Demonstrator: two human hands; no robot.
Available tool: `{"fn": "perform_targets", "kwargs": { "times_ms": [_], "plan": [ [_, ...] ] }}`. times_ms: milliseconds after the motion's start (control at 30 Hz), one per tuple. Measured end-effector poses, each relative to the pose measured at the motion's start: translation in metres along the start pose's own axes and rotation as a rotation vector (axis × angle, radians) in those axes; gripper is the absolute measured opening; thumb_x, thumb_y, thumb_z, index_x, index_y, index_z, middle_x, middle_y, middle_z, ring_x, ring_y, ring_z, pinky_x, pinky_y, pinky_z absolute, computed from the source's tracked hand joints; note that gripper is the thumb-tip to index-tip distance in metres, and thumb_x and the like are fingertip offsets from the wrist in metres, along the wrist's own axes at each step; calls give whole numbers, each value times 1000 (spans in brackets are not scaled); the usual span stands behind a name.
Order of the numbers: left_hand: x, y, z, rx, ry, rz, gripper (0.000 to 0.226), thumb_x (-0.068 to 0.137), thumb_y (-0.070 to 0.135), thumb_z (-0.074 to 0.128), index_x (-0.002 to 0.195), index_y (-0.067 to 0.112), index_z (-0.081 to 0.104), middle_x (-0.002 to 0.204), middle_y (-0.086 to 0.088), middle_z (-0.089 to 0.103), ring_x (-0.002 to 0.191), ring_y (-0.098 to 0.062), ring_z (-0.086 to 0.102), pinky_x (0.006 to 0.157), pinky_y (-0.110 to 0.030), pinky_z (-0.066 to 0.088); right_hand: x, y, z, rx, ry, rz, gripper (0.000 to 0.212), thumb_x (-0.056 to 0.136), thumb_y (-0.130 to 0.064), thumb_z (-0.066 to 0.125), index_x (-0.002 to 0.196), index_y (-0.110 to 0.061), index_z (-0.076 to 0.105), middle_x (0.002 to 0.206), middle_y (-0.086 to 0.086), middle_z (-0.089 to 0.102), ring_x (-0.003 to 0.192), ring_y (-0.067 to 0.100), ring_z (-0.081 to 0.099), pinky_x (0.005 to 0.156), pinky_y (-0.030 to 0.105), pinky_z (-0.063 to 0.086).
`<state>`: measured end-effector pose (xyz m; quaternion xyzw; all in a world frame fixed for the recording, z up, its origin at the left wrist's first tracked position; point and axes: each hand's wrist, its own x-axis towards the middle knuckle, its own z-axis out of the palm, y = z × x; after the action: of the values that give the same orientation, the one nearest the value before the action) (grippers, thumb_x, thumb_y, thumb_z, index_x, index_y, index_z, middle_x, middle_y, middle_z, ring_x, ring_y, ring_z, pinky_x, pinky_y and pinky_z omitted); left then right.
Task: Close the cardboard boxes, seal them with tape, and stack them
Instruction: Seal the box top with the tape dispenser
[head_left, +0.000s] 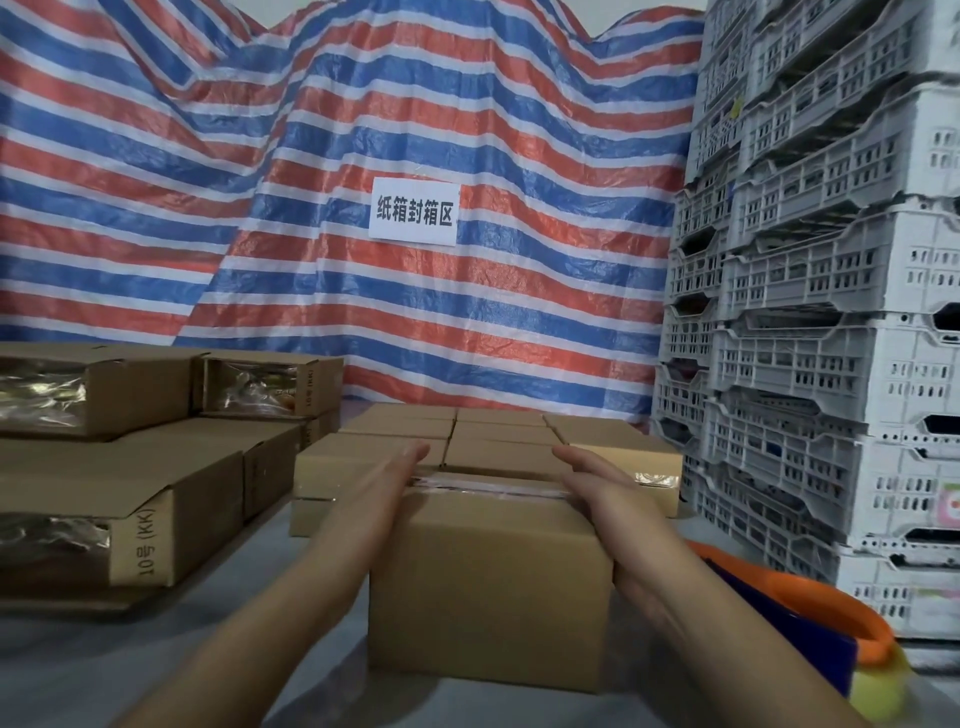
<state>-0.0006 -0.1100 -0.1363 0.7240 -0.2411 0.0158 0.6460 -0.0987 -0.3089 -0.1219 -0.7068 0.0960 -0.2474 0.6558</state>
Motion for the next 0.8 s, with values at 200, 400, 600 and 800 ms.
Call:
{"fn": "perform_targets", "kwargs": {
  "times_ms": [200,400,600,800],
  "plan": [
    [-14,4,7,-316,32,-140,61,82,68,46,135,38,50,118,3,58,109,-20,54,102,-43,36,-18,7,4,274,21,102,32,90,-50,65,118,-35,70,118,5,73,103,28,72,91,45,56],
    [-30,-29,-6,-367,-49,-137,50,98,43,42,143,20,45,145,-12,48,130,-32,46,98,-40,39,-40,26,5,181,60,161,68,60,-75,48,120,-43,56,116,6,73,106,30,69,95,53,51],
    [-38,-31,-22,-68,-269,-36,39,72,64,54,110,56,52,98,40,65,90,18,61,66,-6,46,-62,38,-5,-171,-152,-36,94,66,-62,63,147,-56,15,112,-32,60,95,-13,63,71,5,50],
    [-27,22,23,-42,55,67,43,71,71,43,100,41,52,95,25,53,86,1,50,77,-34,43,-46,11,-10,-229,140,-158,91,64,-80,46,147,-44,36,113,-25,59,98,-9,54,73,12,43]
  ]
}}
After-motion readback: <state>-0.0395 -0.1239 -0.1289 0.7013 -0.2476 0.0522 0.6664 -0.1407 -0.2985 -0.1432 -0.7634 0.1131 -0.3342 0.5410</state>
